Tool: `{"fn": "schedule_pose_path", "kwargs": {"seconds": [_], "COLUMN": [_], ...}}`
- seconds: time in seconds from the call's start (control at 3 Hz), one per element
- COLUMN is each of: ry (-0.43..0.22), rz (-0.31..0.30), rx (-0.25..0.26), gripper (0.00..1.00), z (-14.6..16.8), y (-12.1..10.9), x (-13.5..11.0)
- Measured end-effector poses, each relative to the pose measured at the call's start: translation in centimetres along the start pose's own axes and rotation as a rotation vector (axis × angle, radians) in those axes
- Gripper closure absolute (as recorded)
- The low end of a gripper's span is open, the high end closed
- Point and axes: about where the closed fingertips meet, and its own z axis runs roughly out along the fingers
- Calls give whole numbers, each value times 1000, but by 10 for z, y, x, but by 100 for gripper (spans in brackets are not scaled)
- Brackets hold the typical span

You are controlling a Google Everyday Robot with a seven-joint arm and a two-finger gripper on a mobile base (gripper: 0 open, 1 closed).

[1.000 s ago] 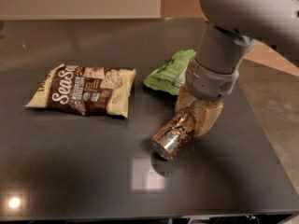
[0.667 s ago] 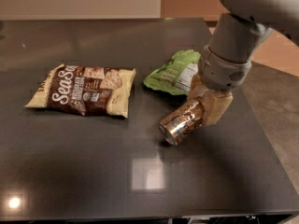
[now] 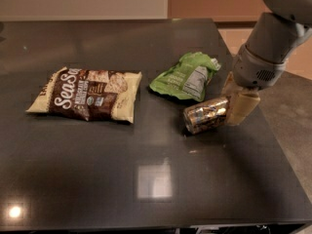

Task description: Move orange can near green rice chip bag

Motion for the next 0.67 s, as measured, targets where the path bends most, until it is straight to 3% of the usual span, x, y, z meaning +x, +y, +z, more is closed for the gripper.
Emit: {"fn": "schedule_pose_path", "kwargs": {"seconds": [0.33, 0.67], "ry": [-35, -69], "rz": [103, 155], "rx": [-4, -7], "gripper": [100, 82], "z": [8, 12], "y": [-4, -7], "x": [9, 10]}}
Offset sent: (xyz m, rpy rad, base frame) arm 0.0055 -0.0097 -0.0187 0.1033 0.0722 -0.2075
